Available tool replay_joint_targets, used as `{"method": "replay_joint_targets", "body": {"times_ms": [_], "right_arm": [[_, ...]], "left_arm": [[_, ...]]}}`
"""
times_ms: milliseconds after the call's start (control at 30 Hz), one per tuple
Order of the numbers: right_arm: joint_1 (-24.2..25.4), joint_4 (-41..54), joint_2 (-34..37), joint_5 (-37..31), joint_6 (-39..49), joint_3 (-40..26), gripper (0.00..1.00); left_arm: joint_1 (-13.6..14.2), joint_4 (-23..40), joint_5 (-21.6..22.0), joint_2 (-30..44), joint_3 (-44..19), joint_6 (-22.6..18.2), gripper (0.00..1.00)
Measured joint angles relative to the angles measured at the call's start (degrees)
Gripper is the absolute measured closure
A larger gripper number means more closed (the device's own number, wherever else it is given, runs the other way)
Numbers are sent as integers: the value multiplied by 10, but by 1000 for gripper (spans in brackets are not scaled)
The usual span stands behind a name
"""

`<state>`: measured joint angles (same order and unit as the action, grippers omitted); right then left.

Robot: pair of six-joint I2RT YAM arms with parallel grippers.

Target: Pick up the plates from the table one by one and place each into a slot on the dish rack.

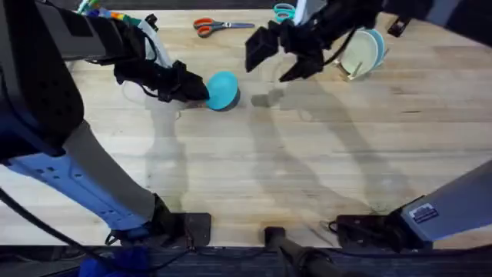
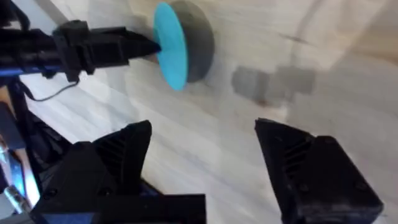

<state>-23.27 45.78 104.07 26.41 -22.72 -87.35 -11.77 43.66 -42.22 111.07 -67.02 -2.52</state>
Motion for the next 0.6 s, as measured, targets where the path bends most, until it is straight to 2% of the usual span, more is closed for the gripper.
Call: {"method": "replay_joint_targets", "body": {"times_ms": [233,600], "right_arm": [[-31,-72,38,2,-8,0,6],[-57,-120,92,2,-31,0,6]], "left_arm": [[0,0,0,0,0,0,961],[0,0,0,0,0,0,961]]}}
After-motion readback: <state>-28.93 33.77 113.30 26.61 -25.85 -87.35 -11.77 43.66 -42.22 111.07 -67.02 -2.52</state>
